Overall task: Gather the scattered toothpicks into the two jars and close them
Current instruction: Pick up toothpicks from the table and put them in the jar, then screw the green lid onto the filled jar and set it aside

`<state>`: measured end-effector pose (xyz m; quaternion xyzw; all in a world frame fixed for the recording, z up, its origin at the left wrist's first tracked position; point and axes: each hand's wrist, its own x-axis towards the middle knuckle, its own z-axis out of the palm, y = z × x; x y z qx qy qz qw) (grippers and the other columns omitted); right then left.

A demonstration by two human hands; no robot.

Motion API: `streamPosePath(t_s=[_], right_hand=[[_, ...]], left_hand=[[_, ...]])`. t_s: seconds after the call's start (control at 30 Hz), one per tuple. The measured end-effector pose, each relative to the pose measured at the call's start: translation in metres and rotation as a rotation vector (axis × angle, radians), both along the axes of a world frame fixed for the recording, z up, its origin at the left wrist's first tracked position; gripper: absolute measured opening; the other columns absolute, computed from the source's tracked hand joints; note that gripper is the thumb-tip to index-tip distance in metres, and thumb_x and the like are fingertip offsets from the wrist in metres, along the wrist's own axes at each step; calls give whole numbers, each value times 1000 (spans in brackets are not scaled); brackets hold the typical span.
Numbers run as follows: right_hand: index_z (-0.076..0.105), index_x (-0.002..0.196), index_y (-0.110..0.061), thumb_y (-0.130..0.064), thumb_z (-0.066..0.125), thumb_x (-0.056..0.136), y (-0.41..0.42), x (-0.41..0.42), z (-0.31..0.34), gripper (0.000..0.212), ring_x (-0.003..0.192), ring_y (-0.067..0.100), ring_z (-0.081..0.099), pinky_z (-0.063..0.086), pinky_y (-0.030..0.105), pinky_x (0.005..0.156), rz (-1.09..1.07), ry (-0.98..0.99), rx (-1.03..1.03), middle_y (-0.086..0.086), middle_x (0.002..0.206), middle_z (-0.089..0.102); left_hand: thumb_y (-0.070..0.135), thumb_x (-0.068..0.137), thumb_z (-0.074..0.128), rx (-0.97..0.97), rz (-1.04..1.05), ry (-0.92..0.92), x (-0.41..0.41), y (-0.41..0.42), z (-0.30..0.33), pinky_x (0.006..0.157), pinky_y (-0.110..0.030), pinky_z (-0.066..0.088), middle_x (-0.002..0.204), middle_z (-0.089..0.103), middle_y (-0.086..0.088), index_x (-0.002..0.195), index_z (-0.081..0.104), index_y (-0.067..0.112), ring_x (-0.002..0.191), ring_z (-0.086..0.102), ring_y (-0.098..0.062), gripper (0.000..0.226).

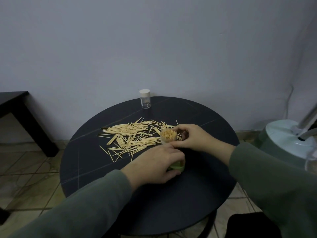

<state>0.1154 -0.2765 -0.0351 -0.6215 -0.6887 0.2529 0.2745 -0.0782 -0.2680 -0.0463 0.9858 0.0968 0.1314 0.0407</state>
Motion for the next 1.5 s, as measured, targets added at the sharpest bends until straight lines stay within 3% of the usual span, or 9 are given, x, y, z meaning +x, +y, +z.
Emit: streamPosePath(t_s=[0.2, 0.3, 0.43, 0.53, 0.63, 0.87, 1.03, 1.2, 1.5], right_hand=[[59, 122, -29, -43, 77, 75, 2, 1, -1, 52, 73, 13, 53, 52, 35, 69, -9, -10, -7, 1, 98, 66], [59, 120, -32, -46, 78, 72, 3, 2, -2, 53, 72, 12, 51, 48, 31, 65, -7, 5, -7, 1, 96, 65], [63, 107, -35, -27, 76, 77, 5, 5, -7, 33, 74, 16, 58, 52, 43, 77, 2, 24, 33, -5, 90, 66], [65, 95, -37, -33, 81, 72, -2, 1, -10, 28, 81, 10, 64, 53, 35, 76, 45, 80, 88, -8, 88, 69], [67, 101, -35, -44, 80, 69, -9, -9, -9, 36, 88, -3, 63, 51, 21, 78, 93, 116, 113, -21, 91, 68], [67, 102, -29, -32, 82, 70, -4, -9, -12, 36, 82, -3, 61, 48, 21, 75, 99, 102, 144, -13, 90, 67], [68, 95, -23, -36, 84, 67, -5, -9, -8, 35, 77, 12, 61, 52, 38, 73, 120, 107, 114, -7, 89, 66], [66, 95, -26, -53, 79, 60, -6, -10, -7, 46, 79, 21, 61, 52, 42, 72, 107, 90, 89, -5, 89, 65], [63, 92, -33, -43, 82, 66, -6, -11, -6, 33, 78, 16, 61, 54, 41, 71, 89, 37, 96, -10, 87, 65]], left_hand=[[35, 90, 64, -7, -87, 43, -2, 4, 0, 102, -32, 40, 124, 60, 5, 122, 60, 21, 114, 51, -15, 35], [33, 91, 63, -78, -89, 21, -5, 2, 3, 100, -30, 44, 128, 58, 3, 123, 60, 21, 115, 54, -13, 35], [25, 88, 68, -12, -88, -346, -4, 4, 12, 101, -31, 44, 123, 60, -7, 116, 67, 11, 114, 56, -19, 31], [29, 91, 63, -23, 99, -543, -6, 12, 14, 105, -24, 38, 127, 58, -3, 122, 63, 12, 119, 53, -15, 35], [39, 91, 57, -49, 251, -528, -7, 21, 3, 107, -18, 33, 130, 58, -2, 123, 63, 13, 121, 52, -14, 41], [42, 88, 57, -49, 304, -485, -3, 24, -7, 102, -13, 32, 122, 63, -4, 118, 68, 12, 112, 54, -14, 44], [48, 79, 67, -174, 295, -530, -14, 34, -6, 96, -21, 47, 122, 65, 5, 113, 73, 19, 109, 61, -4, 45], [45, 78, 68, -212, 319, -619, -13, 28, -11, 97, -7, 38, 122, 65, 7, 111, 73, 17, 111, 57, 3, 43], [48, 73, 72, -400, 306, -610, -12, 29, -10, 90, -28, 53, 121, 61, 16, 112, 68, 23, 110, 60, -2, 46]])
